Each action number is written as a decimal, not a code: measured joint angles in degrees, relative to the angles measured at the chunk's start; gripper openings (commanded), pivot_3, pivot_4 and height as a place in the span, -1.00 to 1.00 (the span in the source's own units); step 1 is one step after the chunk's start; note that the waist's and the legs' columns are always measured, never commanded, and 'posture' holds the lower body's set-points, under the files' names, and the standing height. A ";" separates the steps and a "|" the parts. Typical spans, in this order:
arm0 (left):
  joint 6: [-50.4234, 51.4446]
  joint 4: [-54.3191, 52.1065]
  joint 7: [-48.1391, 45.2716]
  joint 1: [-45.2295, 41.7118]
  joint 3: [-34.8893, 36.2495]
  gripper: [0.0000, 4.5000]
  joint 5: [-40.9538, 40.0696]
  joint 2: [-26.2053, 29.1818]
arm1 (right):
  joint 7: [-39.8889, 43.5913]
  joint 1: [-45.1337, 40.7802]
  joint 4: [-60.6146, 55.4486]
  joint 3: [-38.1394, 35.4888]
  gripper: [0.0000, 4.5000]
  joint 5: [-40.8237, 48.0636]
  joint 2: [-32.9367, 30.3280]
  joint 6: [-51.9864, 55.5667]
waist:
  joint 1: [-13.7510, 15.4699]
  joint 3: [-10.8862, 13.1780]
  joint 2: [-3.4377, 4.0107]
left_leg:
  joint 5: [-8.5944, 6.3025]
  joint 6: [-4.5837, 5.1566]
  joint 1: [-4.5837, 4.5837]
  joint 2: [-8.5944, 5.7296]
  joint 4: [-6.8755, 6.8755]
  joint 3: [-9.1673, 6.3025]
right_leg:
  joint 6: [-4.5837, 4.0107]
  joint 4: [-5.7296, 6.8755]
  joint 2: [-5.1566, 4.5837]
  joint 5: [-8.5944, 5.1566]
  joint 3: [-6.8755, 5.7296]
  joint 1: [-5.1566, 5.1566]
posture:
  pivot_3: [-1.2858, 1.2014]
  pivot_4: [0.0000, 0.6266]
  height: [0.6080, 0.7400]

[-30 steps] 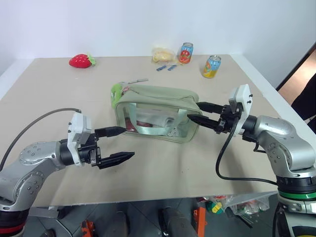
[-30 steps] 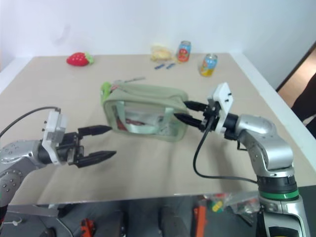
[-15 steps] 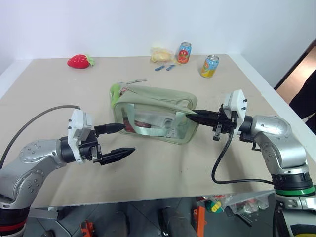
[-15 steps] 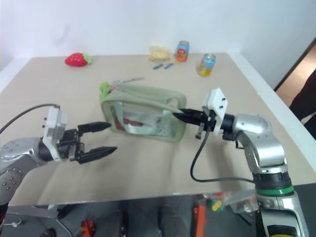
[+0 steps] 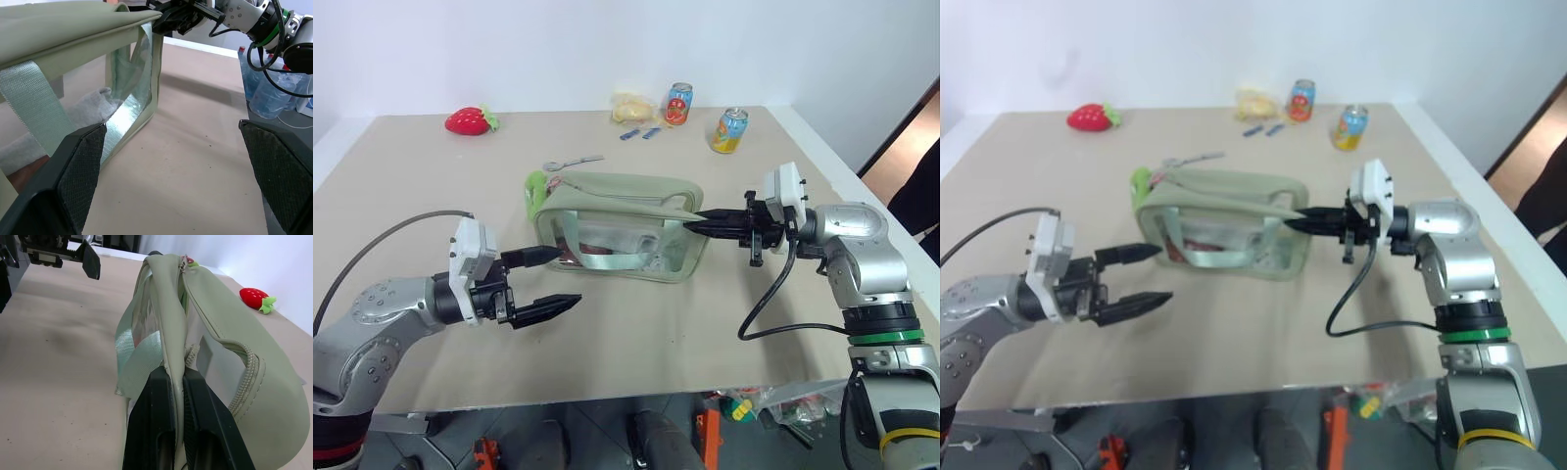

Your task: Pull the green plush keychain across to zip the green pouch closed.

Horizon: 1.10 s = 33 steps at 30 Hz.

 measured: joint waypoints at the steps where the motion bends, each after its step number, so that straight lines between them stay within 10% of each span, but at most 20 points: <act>1: 0.00 -0.01 0.01 0.01 0.00 1.00 0.00 0.00 | 0.67 0.01 -0.56 0.00 -0.99 0.04 -0.02 0.20 | 0.00 0.00 0.00 | 0.00 0.00 0.00 0.00 0.00 0.00 | 0.00 0.00 0.00 0.00 0.00 0.00 | 0.03 -0.52 1.00; 33: 3.56 14.62 15.36 -8.97 9.19 1.00 1.20 -2.82 | -1.19 0.35 3.94 1.56 -0.99 -7.30 -1.79 -13.01 | 0.49 -0.01 -0.01 | 0.06 -0.06 0.11 -0.01 0.19 0.01 | 0.04 0.05 0.01 0.12 0.02 0.14 | 0.03 -0.52 1.00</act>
